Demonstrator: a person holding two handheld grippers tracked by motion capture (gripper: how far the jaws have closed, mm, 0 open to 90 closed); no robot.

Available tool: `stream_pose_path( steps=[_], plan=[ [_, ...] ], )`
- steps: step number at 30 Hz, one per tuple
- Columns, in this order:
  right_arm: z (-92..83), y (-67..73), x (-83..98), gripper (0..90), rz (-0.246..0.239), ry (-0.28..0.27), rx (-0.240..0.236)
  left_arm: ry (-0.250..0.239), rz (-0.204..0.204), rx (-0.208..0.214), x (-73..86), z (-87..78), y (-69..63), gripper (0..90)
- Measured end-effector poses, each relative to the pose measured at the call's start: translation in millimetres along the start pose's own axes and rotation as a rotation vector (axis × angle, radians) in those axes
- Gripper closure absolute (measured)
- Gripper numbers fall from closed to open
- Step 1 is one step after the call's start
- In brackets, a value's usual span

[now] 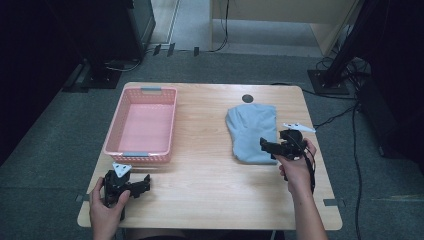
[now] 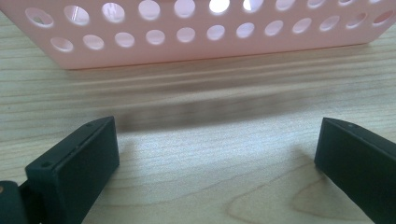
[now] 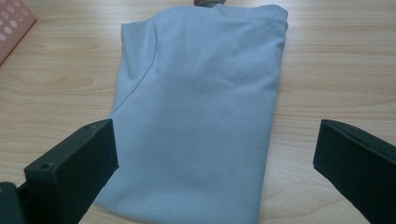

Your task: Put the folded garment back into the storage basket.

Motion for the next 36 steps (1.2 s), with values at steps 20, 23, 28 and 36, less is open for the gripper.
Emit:
stream_pose_path(
  steps=[20,23,28,36],
  plan=[
    [23.3,15.1,-15.2,0.8,-0.014,0.029,-0.006,-0.002,-0.001,0.000,-0.1,0.2,-0.2,0.0],
    [27.1,18.4,-17.7,0.8,-0.017,0.030,-0.009,-0.002,-0.001,0.001,-0.1,0.2,-0.2,0.0],
    [33.1,22.0,-19.2,0.8,-0.020,0.041,-0.008,-0.001,0.000,0.001,-0.1,0.1,-0.3,0.0],
    [47.0,30.7,-20.9,0.8,-0.051,0.046,-0.024,-0.001,0.000,0.002,-0.1,0.1,-0.3,0.0]
  ],
)
Point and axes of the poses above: each handheld gripper's, and its own axes: z roughly forward along the jaws, x roughly out of its underside, y roughly to its left, the point moved 7 cm from there along z, roughly forward along the jaws, and after that the axes turned 6 degrees about -y, right-handed, at the moved point
